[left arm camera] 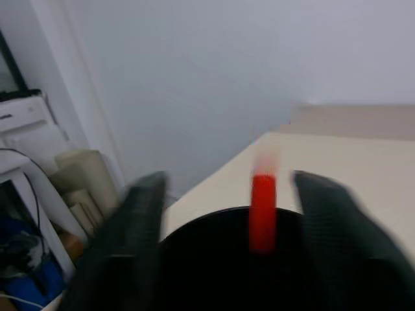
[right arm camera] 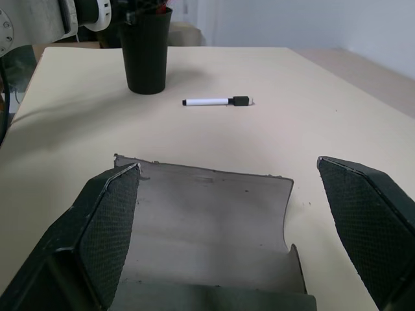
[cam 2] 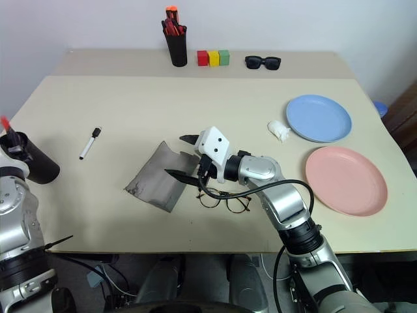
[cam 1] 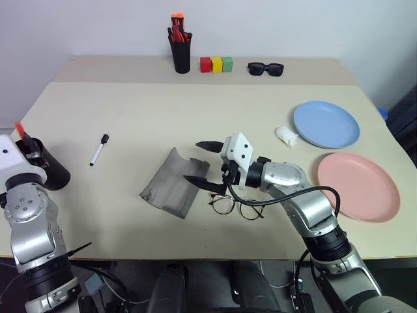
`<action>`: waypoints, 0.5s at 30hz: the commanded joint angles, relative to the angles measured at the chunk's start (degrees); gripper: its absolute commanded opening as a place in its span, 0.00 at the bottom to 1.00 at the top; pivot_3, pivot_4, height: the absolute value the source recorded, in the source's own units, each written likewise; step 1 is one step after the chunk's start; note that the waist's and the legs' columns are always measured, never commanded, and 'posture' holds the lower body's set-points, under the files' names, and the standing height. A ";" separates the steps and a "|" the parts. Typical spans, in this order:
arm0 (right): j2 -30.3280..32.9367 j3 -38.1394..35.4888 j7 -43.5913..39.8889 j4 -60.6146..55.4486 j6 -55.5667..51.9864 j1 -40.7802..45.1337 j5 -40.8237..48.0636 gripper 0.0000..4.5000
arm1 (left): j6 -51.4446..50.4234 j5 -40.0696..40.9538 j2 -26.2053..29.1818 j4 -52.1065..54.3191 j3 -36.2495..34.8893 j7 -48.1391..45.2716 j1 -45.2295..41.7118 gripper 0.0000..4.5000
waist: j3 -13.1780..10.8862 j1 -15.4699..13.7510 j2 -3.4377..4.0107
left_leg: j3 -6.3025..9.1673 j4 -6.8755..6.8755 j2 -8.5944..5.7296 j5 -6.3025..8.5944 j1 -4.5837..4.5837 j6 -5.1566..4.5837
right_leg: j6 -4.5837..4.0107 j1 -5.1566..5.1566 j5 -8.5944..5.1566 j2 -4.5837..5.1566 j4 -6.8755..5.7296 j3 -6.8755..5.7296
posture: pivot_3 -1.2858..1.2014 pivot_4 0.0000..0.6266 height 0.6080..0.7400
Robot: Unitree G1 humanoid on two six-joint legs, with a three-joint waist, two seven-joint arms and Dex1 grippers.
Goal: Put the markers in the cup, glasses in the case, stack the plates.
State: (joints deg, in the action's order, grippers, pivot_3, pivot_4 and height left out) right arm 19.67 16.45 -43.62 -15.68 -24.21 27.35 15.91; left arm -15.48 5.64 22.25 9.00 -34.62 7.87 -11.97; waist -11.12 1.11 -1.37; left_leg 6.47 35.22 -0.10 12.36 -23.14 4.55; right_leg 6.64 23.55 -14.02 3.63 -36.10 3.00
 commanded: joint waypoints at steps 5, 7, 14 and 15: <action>-0.33 -1.19 0.02 -1.80 0.88 0.71 0.61 1.00 | 1.41 5.21 0.64 10.20 0.56 -0.51 -6.04 0.88 | 0.00 -0.09 -0.02 | 0.01 0.01 0.00 0.00 -0.01 0.00 | 0.00 0.00 0.00 0.00 0.00 -0.01 | 0.52 0.24 1.00; -0.31 -1.26 0.02 -1.82 0.80 0.68 0.68 1.00 | -2.53 6.12 1.69 12.69 5.15 -3.14 -8.69 0.88 | 0.00 -0.19 -0.02 | 0.01 0.01 0.00 0.00 -0.02 0.00 | 0.00 -0.01 0.00 0.00 0.01 -0.01 | 0.52 0.24 1.00; -0.50 -1.35 0.39 -1.47 0.81 0.69 0.48 1.00 | -40.52 3.09 4.55 5.28 18.33 -1.74 -17.24 1.00 | 0.00 0.91 0.01 | 0.02 -0.01 -0.01 0.00 0.14 -0.01 | 0.03 -0.10 -0.01 -0.06 -0.06 0.00 | 0.52 0.24 1.00; -0.54 -1.35 0.49 -1.42 0.81 0.66 0.43 1.00 | -42.48 3.04 4.17 3.56 18.29 -1.45 -18.54 1.00 | -0.01 1.39 0.01 | 0.06 -0.02 -0.01 0.00 0.15 -0.01 | 0.04 -0.10 -0.01 -0.07 -0.09 -0.01 | 0.52 0.24 1.00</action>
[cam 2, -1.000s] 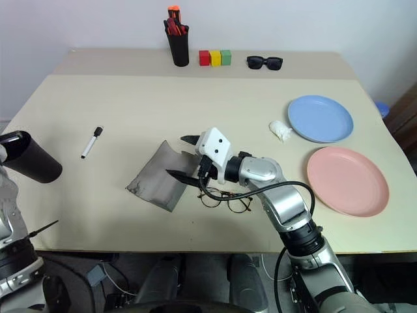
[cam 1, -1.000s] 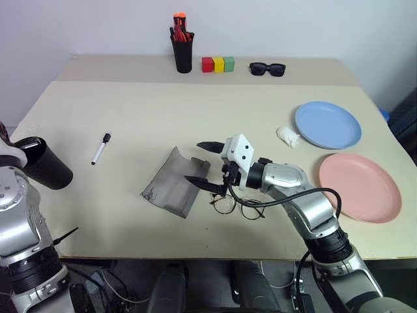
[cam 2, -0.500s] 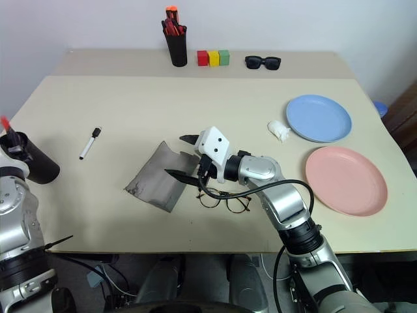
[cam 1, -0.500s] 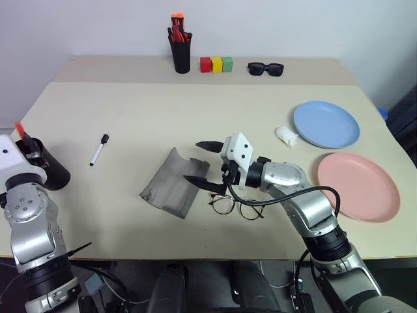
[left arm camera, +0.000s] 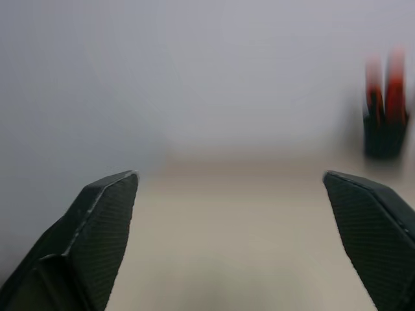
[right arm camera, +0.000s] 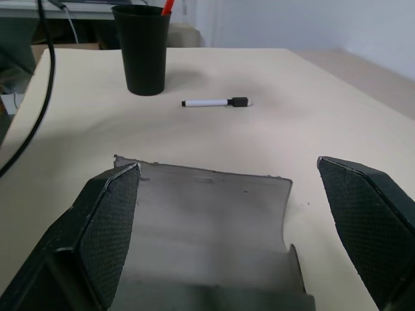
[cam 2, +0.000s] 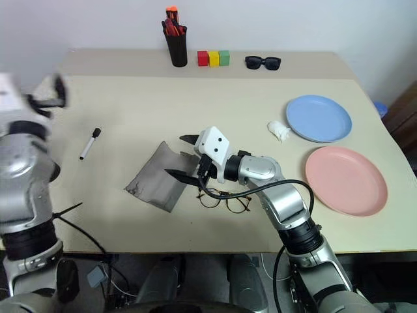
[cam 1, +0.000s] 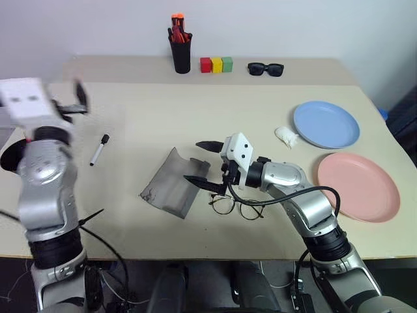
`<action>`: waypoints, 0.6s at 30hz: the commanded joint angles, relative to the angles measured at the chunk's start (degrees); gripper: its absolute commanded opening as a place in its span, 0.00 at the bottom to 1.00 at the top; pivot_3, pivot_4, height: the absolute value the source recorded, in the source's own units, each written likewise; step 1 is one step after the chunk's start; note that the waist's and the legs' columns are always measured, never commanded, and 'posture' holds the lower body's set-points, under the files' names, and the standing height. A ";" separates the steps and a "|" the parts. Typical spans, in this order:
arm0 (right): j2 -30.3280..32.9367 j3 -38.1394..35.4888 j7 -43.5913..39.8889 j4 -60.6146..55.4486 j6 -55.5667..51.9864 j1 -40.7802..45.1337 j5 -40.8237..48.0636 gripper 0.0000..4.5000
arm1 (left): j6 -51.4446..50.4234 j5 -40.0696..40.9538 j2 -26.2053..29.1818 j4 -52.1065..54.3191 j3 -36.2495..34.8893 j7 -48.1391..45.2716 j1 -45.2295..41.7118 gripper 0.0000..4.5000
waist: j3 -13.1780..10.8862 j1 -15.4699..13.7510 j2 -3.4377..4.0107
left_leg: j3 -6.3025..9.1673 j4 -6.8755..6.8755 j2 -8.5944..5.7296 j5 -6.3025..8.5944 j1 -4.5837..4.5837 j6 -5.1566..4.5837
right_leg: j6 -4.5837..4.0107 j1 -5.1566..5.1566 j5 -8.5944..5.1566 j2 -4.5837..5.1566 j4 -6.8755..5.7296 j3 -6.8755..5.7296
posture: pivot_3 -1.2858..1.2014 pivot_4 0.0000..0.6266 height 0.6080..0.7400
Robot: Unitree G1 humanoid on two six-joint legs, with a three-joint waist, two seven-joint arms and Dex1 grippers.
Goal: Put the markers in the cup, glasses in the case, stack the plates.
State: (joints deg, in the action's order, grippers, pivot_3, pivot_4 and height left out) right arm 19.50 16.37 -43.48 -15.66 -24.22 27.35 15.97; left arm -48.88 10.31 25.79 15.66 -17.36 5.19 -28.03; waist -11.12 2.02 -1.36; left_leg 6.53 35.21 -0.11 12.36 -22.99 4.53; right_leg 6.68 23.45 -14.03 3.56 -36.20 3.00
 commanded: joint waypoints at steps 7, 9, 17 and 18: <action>-0.50 -1.12 1.25 -1.84 1.02 0.03 -0.03 1.00 | -14.75 0.15 -1.16 -25.11 -6.09 2.52 -12.60 1.00 | -0.04 0.80 -0.03 | 0.08 -0.06 0.01 0.00 -0.01 0.00 | 0.01 0.05 -0.01 0.00 -0.03 -0.05 | 0.52 0.24 1.00; -0.49 -1.17 1.61 -2.03 1.05 -0.12 -0.12 1.00 | -13.18 -0.03 -0.56 -29.25 -7.22 2.46 -13.77 1.00 | -0.04 0.61 -0.03 | 0.08 -0.06 0.00 0.00 -0.01 0.00 | 0.01 0.04 -0.01 0.01 -0.02 -0.05 | 0.52 0.24 1.00; -0.08 -1.45 2.56 -2.81 0.99 -0.91 -0.14 1.00 | -11.01 0.30 0.80 -35.89 -7.89 0.80 -14.67 0.73 | -0.03 0.54 -0.03 | 0.08 -0.05 0.00 0.00 -0.01 0.02 | 0.01 0.02 0.00 0.04 -0.01 -0.06 | 0.52 0.24 1.00; -0.06 -1.45 2.65 -2.83 0.97 -0.93 -0.13 1.00 | -10.85 0.39 0.74 -35.84 -7.97 0.75 -14.57 0.60 | -0.03 0.65 -0.03 | 0.07 -0.05 0.00 -0.01 0.00 0.02 | 0.01 0.02 0.00 0.04 -0.01 -0.05 | 0.52 0.24 1.00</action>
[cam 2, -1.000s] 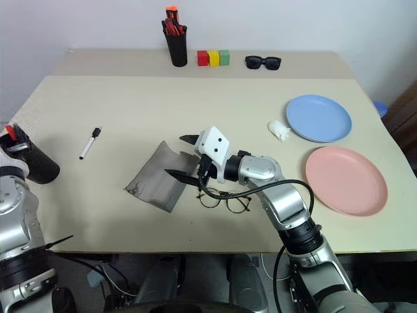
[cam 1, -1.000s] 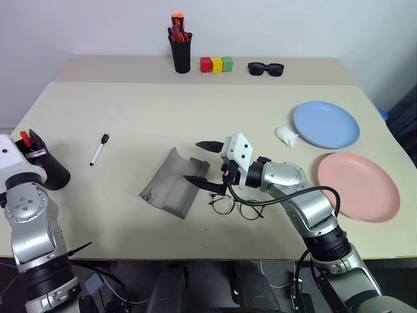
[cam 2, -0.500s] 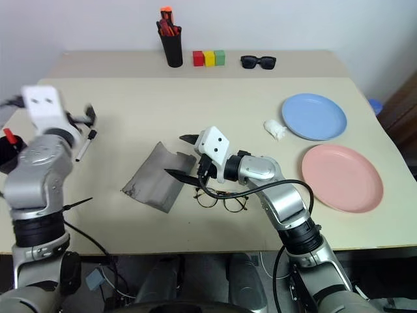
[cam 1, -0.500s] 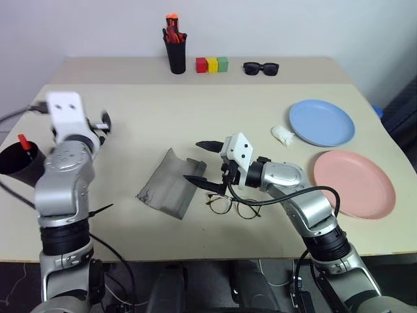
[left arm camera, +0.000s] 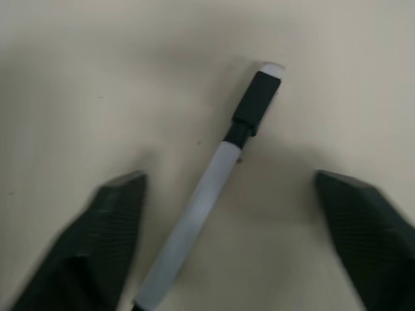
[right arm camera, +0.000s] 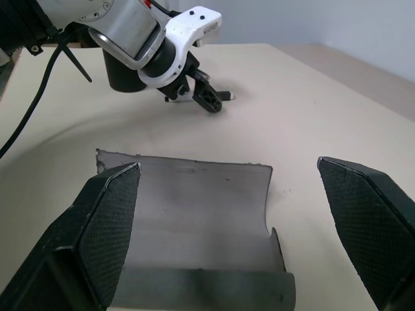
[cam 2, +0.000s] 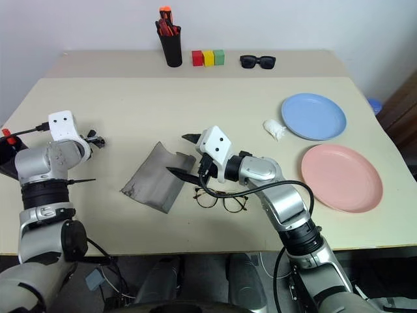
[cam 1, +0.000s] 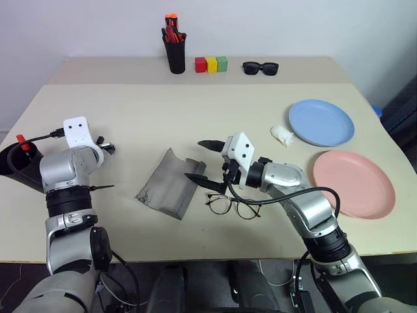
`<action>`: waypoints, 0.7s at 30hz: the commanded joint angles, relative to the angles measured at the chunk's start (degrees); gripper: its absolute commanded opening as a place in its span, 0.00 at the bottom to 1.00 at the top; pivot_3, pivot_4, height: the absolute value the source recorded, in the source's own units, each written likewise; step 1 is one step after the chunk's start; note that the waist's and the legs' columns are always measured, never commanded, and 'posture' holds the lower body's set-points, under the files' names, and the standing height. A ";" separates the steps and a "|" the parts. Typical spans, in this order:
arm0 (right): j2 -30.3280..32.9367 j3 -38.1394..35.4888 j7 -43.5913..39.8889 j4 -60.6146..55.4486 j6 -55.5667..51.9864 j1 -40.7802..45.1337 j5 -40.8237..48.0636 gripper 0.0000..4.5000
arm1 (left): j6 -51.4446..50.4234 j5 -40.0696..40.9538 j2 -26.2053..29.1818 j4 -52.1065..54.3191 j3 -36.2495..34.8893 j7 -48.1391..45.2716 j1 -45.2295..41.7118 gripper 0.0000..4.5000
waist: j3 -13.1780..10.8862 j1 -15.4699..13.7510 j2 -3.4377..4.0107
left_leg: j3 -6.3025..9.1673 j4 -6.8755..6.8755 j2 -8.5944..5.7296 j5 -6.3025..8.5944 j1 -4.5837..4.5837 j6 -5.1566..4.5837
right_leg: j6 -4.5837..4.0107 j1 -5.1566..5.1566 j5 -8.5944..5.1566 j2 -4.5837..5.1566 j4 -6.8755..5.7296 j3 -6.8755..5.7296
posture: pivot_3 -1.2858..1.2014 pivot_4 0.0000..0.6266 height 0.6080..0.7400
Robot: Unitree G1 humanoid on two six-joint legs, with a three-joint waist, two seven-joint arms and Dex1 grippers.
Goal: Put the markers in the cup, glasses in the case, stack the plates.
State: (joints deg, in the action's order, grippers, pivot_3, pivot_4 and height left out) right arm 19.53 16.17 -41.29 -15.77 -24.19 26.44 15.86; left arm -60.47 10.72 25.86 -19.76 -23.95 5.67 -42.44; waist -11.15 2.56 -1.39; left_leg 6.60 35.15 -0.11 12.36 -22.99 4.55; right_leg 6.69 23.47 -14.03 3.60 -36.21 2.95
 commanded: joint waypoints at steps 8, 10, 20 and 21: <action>0.07 -1.03 -0.08 -2.30 1.33 0.29 0.27 1.00 | 21.91 0.26 -0.58 23.14 1.26 -4.36 5.69 0.00 | -0.01 -0.44 -0.03 | 0.02 -0.02 0.01 -0.03 -0.22 0.07 | 0.00 0.16 0.01 0.04 0.05 -0.01 | 0.52 0.24 1.00; 0.16 -1.24 -0.37 -2.13 1.46 0.38 0.39 1.00 | 26.14 0.70 -0.38 29.12 -1.62 -4.07 7.99 0.00 | -0.01 -0.29 -0.02 | -0.01 -0.03 -0.01 -0.03 -0.26 0.08 | 0.01 0.19 0.02 0.08 0.09 0.00 | 0.52 0.24 1.00; -1.28 -0.10 -2.76 0.43 2.49 1.87 0.37 1.00 | 4.88 1.98 0.81 34.68 -1.85 -3.22 16.41 0.19 | -0.02 -0.30 -0.02 | -0.01 0.08 -0.02 -0.03 -0.17 0.06 | 0.01 0.04 0.01 0.02 0.08 0.00 | 0.52 0.24 1.00; -1.36 -0.13 -2.81 0.61 2.55 1.97 0.30 1.00 | 2.29 1.92 0.55 32.76 -1.32 -2.90 15.45 0.31 | -0.02 -0.31 -0.02 | 0.00 0.12 -0.02 -0.03 -0.18 0.06 | 0.01 0.02 0.01 0.02 0.09 -0.01 | 0.52 0.24 1.00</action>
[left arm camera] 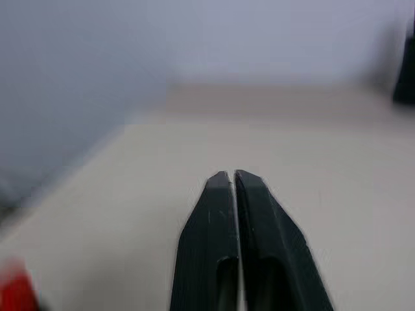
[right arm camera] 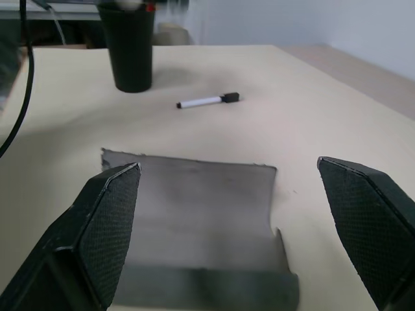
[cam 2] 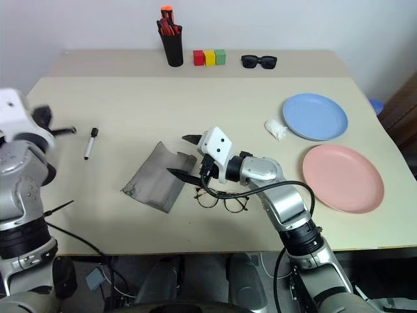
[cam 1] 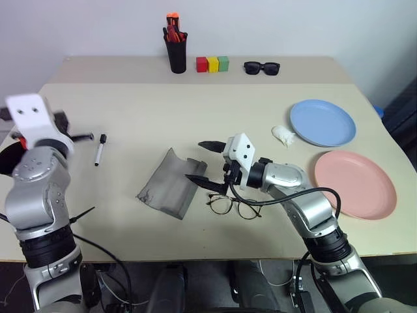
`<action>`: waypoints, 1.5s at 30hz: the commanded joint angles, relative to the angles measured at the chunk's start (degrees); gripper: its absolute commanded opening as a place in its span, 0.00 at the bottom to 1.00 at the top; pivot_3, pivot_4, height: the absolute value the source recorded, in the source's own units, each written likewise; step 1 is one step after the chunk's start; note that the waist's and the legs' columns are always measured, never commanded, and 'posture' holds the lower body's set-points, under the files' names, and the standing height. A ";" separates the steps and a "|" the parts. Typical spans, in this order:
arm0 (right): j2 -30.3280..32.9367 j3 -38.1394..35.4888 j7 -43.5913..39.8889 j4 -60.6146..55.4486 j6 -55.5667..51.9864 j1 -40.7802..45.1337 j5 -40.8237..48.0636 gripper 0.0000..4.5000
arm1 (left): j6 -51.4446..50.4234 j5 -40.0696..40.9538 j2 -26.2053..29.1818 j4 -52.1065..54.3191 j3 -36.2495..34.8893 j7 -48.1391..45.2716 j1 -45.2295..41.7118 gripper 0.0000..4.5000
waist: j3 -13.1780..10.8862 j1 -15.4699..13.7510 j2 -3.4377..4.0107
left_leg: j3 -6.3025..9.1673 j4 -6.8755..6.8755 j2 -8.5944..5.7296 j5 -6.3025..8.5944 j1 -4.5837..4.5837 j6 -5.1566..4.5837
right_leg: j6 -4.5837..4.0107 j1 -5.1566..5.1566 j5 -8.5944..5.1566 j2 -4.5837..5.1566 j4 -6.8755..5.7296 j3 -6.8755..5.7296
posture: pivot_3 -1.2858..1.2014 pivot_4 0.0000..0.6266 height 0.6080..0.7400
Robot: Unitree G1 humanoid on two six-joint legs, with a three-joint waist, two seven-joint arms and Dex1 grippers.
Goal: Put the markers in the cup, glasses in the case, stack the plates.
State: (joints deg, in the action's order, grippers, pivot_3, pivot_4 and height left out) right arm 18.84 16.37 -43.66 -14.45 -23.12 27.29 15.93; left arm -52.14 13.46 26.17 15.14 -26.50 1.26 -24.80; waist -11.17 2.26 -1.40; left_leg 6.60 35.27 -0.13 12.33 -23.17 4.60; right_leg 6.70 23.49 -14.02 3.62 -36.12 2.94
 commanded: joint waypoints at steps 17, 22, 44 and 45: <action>0.01 -1.04 1.77 -2.85 1.04 -0.96 -0.20 1.00 | -11.28 -0.69 -2.06 -28.69 -1.79 5.35 -15.98 0.52 | 0.01 0.27 0.00 | 0.04 -0.11 0.00 0.00 0.04 0.00 | 0.01 0.06 0.01 0.02 -0.07 -0.03 | 0.52 0.24 1.00; 0.07 -0.86 1.95 -2.92 1.05 -0.97 0.00 1.00 | -11.37 -0.39 -2.10 -26.45 -1.78 5.04 -15.22 0.01 | 0.01 0.22 0.00 | 0.04 -0.11 0.00 0.00 0.05 0.01 | 0.01 0.07 0.01 0.00 -0.08 -0.03 | 0.52 0.24 1.00; -3.33 -4.25 -1.32 -2.65 -1.25 3.24 8.04 1.00 | 34.21 -10.22 -2.38 6.14 -11.88 7.25 13.78 0.01 | 0.08 -0.50 -0.02 | -0.03 -0.06 0.02 -0.05 0.04 0.09 | -0.04 -0.03 0.00 0.01 0.03 0.01 | 0.52 0.24 1.00; -3.45 -4.22 -1.69 -2.53 -1.35 3.60 8.44 1.00 | 34.92 -10.17 -2.79 5.42 -11.70 7.28 14.36 0.01 | 0.08 -0.63 -0.02 | -0.03 -0.03 0.01 -0.05 0.04 0.09 | -0.11 -0.06 -0.03 0.03 0.06 0.01 | 0.52 0.24 1.00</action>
State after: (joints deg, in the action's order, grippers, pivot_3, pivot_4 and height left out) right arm 15.45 13.61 -44.70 -15.05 -24.49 30.05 22.67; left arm -19.87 3.90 23.19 19.45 -37.48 8.04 -10.56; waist -11.09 1.64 -1.43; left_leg 6.56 35.25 -0.13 12.28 -23.11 4.70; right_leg 6.52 23.41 -14.09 3.66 -36.03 2.95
